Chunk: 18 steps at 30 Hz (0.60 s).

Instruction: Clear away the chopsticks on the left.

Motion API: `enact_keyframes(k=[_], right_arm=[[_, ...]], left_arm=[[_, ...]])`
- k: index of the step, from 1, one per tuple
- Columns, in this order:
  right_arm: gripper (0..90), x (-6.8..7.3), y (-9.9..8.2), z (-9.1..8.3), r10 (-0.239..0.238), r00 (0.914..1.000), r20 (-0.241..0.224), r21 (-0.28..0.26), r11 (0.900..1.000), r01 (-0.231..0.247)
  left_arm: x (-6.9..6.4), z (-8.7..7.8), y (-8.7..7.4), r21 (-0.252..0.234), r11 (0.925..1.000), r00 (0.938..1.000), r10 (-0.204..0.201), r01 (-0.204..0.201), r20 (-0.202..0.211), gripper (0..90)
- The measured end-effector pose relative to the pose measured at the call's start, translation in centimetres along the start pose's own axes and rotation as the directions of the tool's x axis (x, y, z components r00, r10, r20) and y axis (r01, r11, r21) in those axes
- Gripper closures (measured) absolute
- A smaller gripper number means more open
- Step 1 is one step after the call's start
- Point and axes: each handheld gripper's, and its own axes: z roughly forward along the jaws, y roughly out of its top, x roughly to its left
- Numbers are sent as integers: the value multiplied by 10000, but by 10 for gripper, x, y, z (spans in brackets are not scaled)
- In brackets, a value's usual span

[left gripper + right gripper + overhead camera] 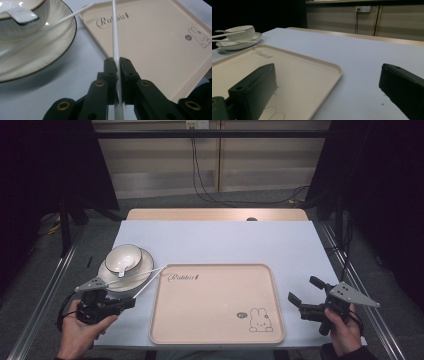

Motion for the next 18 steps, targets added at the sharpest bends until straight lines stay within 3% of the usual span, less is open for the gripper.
enact_keyframes(k=[6,11,13,16,18], right_arm=[[11,0,0,0,-10,10000,0,30,10000,10],[11,0,0,0,-4,10000,-23,39,10000,4],[11,0,0,0,-26,10000,-29,29,10000,26],[11,0,0,0,-41,10000,-41,44,10000,41],[11,0,0,0,-37,10000,-33,32,10000,37]], left_arm=[[-18,4,-5,3,9990,9988,-449,449,-173,847],[-33,18,-9,153,9962,9961,-853,857,-237,847],[-36,22,-8,178,9955,9939,-921,933,-610,846],[-38,25,-7,-100,9861,9842,-1662,1659,-607,847],[-43,29,-6,-120,9860,9834,-1669,1665,-717,846]])
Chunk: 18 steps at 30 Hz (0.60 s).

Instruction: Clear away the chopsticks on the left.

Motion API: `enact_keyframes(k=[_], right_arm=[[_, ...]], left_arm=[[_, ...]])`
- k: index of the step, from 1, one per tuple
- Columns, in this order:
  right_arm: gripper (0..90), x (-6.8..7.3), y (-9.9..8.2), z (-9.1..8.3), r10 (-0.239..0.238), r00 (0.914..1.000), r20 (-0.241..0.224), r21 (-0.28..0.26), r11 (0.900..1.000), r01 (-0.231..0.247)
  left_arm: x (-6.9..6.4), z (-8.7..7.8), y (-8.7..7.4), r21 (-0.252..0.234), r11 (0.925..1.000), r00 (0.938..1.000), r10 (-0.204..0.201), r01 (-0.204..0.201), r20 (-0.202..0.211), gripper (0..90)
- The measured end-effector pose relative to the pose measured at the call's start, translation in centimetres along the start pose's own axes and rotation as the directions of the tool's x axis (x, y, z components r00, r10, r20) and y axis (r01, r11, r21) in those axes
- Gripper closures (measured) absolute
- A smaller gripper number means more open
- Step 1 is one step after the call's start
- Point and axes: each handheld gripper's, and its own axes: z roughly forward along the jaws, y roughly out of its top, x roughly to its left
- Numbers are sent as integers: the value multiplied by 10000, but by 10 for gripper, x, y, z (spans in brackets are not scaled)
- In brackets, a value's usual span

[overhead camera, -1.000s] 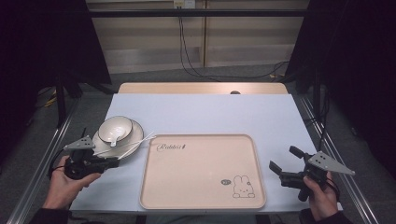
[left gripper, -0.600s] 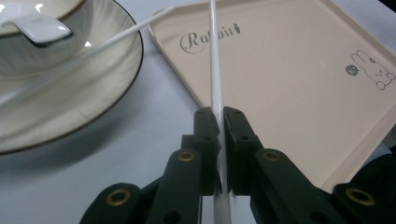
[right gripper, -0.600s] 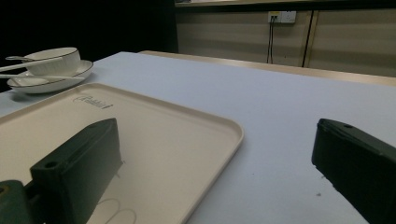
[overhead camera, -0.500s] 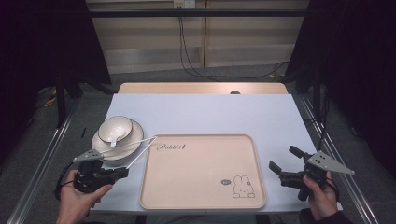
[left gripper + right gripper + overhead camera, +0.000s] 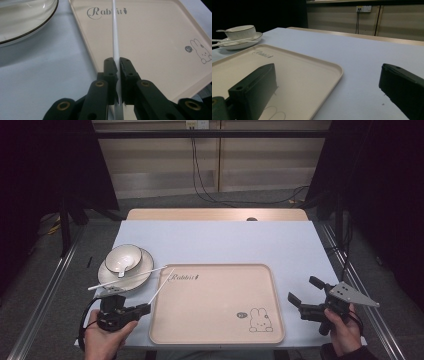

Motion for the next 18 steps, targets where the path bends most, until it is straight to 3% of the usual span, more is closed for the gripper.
enact_keyframes(k=[3,7,18], right_arm=[[11,0,0,1,46,10000,-30,-5,10000,-46],[11,1,0,0,-8,10000,-18,3,10000,8],[12,1,0,1,-7,10000,-70,-19,10000,7]], left_arm=[[-4,8,4,-129,9997,9994,-232,229,-269,846],[-3,22,8,103,9982,9953,-585,594,-774,846],[-12,52,16,334,9938,9862,-1008,1060,-1314,846]])
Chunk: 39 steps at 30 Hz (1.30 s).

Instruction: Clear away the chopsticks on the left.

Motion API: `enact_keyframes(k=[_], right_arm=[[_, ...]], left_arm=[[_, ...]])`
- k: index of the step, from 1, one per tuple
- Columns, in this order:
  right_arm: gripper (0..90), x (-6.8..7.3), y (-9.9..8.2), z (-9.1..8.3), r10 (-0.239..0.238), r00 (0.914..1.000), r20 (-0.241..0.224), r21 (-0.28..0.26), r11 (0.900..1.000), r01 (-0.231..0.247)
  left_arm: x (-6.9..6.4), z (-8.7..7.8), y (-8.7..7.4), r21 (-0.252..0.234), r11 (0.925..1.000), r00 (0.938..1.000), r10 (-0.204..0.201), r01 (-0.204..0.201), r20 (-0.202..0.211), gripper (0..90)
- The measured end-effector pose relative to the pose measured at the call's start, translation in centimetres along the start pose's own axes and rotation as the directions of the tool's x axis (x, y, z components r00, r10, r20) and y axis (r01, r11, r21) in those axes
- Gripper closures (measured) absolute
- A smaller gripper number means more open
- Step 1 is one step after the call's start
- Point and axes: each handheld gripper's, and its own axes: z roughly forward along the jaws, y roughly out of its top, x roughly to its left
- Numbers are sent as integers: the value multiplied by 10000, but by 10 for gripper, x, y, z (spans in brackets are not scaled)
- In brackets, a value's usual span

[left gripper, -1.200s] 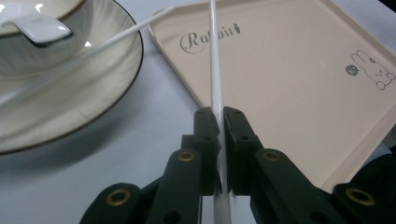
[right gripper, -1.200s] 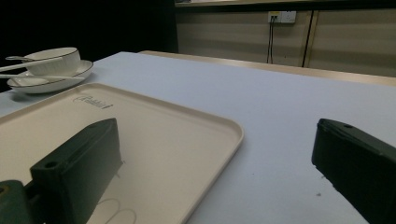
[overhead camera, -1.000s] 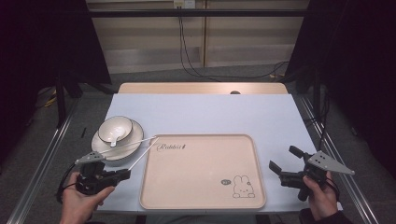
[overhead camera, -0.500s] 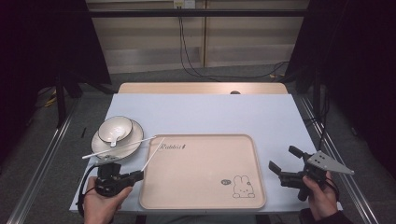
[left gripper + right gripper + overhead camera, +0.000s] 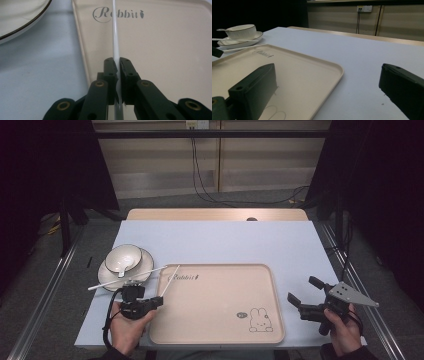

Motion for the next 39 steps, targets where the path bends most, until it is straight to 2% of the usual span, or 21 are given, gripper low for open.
enact_keyframes(k=[7,9,11,25,27,32,33,34,37,39], right_arm=[[12,0,0,-1,-115,9999,-39,40,9999,115],[12,0,0,-2,-104,9999,-43,43,9999,104],[12,0,0,-2,-104,9999,-33,59,9999,105],[14,1,-1,-1,-128,9999,-14,84,9999,128],[14,1,-1,-1,-121,9999,-32,96,9999,121],[14,1,0,-1,-91,9999,-60,82,9999,92],[14,1,0,-1,-122,9999,-64,85,9999,122],[14,1,0,-1,-47,10000,-69,73,10000,47],[14,1,0,-1,-73,9999,-81,73,9999,73],[14,1,0,-2,-57,10000,-72,57,10000,58]], left_arm=[[1,13,1,227,9996,9997,-179,182,-135,846],[1,16,0,415,9991,9997,-56,66,-249,845],[0,20,-1,502,9984,9996,-243,251,-159,845],[-3,24,-1,352,9987,9992,-361,367,-193,835],[-2,24,-1,422,9982,9991,-417,417,-5,829],[-1,23,0,276,9996,9997,-120,114,191,736],[0,21,0,244,9996,9995,158,-165,281,727],[0,20,0,115,9997,9991,216,-220,358,709],[3,14,2,-281,9973,9935,705,-683,889,585],[4,9,1,-623,9908,9888,1250,-1201,813,479]])
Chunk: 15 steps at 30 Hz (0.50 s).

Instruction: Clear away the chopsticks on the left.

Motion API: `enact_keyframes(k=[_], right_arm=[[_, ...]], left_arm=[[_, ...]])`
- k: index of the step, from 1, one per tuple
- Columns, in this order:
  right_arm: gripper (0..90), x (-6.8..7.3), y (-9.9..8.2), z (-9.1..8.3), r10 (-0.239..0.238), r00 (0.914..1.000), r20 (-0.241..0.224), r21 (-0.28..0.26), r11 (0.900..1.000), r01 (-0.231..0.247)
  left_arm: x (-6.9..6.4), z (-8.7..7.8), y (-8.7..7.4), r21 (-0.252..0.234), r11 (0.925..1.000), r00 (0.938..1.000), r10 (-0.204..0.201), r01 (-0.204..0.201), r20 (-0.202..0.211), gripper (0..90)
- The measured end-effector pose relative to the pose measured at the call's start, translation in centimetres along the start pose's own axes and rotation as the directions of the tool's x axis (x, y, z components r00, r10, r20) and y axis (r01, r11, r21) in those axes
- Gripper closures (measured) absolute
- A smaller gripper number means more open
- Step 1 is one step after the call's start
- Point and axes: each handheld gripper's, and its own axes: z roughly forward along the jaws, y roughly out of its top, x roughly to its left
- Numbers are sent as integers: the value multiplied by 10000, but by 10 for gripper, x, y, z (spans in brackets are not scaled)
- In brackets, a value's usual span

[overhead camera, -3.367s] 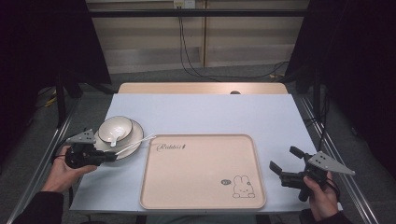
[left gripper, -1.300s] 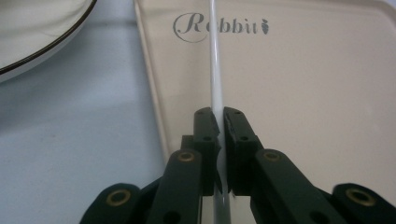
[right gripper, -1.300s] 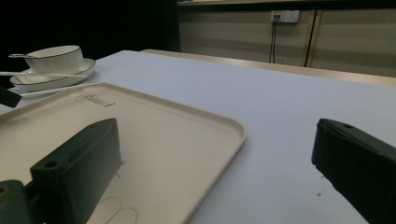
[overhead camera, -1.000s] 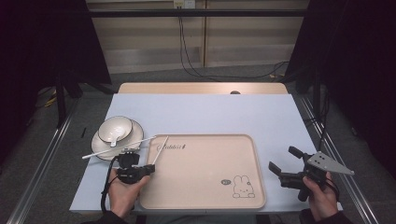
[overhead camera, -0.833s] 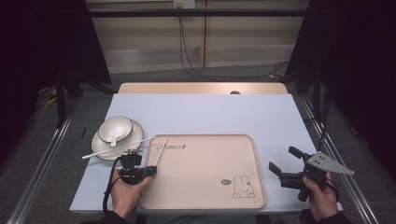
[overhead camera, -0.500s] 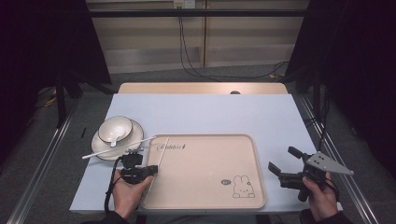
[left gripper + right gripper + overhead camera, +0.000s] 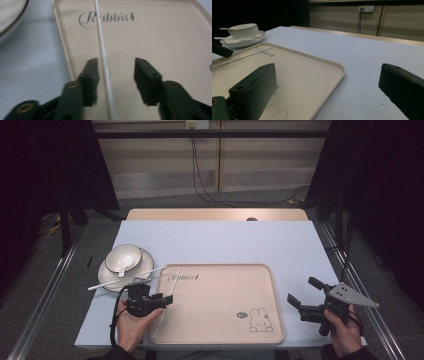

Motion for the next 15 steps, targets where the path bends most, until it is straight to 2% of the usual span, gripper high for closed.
enact_keyframes(k=[2,3,5,6,7,9,12,15], right_arm=[[14,0,0,0,-20,10000,-14,8,10000,20],[14,0,0,0,-14,10000,-16,13,10000,14],[14,0,0,0,9,10000,-26,34,10000,-9],[14,0,0,0,-4,10000,-33,24,10000,5],[14,0,0,0,12,10000,-31,-1,10000,-12],[14,0,0,0,-8,10000,-8,-9,10000,8],[14,0,0,0,-2,10000,-11,13,10000,2],[14,0,0,0,-9,10000,10,1,10000,9]], left_arm=[[4,-4,-1,-92,9998,9998,-162,163,62,364],[6,-6,-2,-215,9997,9999,-66,69,152,314],[6,-11,-3,-475,9979,9990,435,-431,70,285],[7,-13,-4,-522,9963,9974,694,-684,178,255],[9,-15,-4,-497,9944,9948,955,-938,343,231],[12,-18,-4,-655,9925,9905,1088,-1035,836,169],[18,-26,-3,-890,9886,9898,1271,-1211,639,97],[25,-37,-3,-1196,9802,9850,1646,-1575,519,87]])
